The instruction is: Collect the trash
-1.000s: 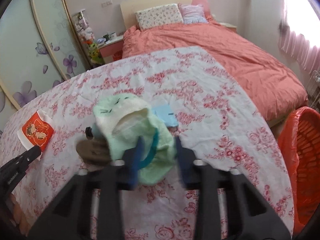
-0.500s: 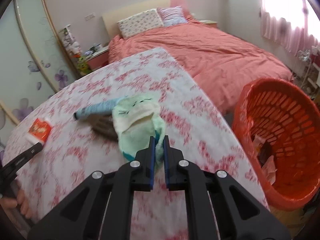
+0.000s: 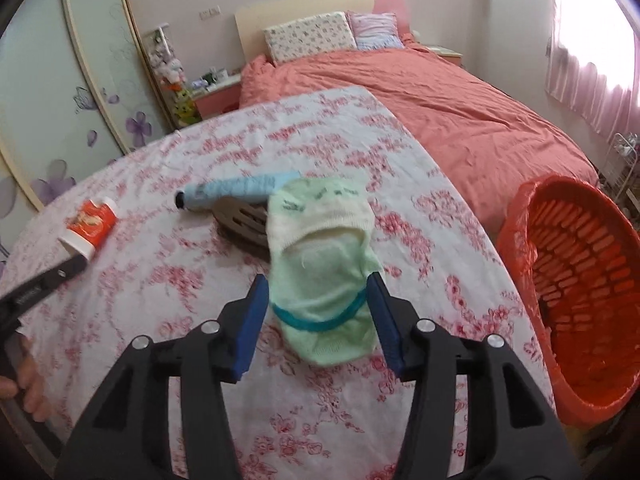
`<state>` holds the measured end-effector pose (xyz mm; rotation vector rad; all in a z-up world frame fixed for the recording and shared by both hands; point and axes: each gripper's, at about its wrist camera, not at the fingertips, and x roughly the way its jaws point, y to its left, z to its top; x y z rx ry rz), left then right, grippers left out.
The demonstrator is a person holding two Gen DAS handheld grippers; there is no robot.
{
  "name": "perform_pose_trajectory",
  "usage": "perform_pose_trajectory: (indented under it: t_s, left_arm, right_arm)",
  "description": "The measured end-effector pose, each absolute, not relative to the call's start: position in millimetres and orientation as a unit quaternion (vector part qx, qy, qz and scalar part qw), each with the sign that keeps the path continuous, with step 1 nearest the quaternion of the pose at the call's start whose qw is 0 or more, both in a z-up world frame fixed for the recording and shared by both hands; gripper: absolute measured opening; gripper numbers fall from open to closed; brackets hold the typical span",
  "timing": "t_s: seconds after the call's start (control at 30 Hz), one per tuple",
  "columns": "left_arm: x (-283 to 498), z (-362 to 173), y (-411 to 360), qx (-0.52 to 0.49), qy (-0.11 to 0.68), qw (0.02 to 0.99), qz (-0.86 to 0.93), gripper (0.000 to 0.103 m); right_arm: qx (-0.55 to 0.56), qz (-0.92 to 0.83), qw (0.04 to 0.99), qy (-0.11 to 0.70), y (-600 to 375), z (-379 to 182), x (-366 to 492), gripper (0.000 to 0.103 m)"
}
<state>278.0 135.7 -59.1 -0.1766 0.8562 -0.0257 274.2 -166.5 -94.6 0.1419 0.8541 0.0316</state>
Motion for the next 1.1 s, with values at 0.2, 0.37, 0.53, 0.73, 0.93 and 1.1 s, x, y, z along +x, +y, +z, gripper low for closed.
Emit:
perform_pose_trajectory:
  t_s: [0.2, 0.37, 0.53, 0.73, 0.93, 1.1]
  left_arm:
    - [267.6, -54.5, 149.3, -0.086, 0.400, 0.912, 0.006, 0.049]
    - [261.4, -55.7, 165.5, -0.081, 0.396, 0.914, 0.027, 0.049]
    - [274.1, -58.0, 177.7, -0.082, 0.397, 0.913, 0.040, 0.049]
    - [304.5, -60.2, 177.3, -0.055, 0.398, 0.914, 0.055, 0.049]
    - [322.8, -58.9, 176.2, -0.033, 0.389, 0.919, 0.051, 0.031]
    - [325.6, -61.5, 179.1, -0.054, 0.394, 0.916, 0.048, 0.018]
  right_arm:
    - [0.054, 0.012, 0.908, 0.415, -164.8, -97.1, 270.7, 0.058]
    - [0.056, 0.015, 0.909, 0.413, -165.5, -96.1, 269.9, 0.058]
    - [0.058, 0.014, 0.908, 0.414, -165.6, -96.9, 269.0, 0.058]
    - [0.064, 0.016, 0.907, 0.415, -165.2, -97.5, 269.4, 0.058]
    - [0.067, 0.019, 0.906, 0.419, -164.1, -99.6, 273.4, 0.043]
    - [0.062, 0.024, 0.904, 0.423, -162.0, -102.8, 273.4, 0.018]
